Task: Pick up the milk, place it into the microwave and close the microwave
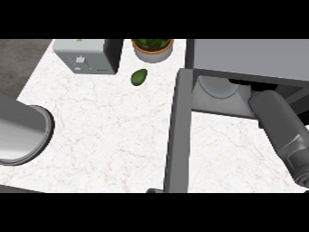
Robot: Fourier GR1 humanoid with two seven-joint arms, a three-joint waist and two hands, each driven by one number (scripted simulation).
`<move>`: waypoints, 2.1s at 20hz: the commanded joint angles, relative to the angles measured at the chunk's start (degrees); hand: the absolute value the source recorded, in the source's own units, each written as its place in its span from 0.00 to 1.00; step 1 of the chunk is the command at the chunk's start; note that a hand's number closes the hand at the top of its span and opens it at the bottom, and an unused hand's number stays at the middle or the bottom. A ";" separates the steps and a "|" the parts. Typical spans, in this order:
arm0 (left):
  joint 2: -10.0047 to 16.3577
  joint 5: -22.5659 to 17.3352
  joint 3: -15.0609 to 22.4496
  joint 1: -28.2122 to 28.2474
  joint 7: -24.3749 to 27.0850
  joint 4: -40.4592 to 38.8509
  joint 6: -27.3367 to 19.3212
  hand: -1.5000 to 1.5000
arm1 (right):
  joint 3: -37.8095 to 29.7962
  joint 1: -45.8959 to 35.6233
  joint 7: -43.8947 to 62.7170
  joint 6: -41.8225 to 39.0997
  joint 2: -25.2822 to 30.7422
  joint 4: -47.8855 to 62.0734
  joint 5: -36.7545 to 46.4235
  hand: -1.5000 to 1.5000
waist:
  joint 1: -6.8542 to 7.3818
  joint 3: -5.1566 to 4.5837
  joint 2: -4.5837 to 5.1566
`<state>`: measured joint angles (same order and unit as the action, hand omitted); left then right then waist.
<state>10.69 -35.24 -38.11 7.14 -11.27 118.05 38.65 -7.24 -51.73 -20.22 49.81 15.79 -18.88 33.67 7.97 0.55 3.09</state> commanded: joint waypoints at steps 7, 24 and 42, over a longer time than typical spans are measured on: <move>-0.58 3.47 1.93 -0.81 -0.40 -2.89 0.75 0.00 | -0.96 -5.40 -6.19 -5.67 -1.93 5.66 -0.87 0.00 | -0.76 -0.21 0.74; -1.51 2.75 7.99 -2.15 0.56 -6.79 6.46 0.00 | -13.53 -3.40 -24.02 -26.80 -4.82 7.12 -15.37 0.00 | -3.72 -0.28 -1.14; -9.67 11.75 21.04 -0.78 -1.13 -3.96 5.85 1.00 | -15.31 11.71 -33.05 -48.00 -12.43 2.69 -23.36 0.00 | -8.40 -0.59 -3.37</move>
<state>3.22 -26.79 -19.16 4.23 -14.17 114.17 42.97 -23.97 -45.00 -51.17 4.85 5.50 -13.52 10.80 0.39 0.04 0.12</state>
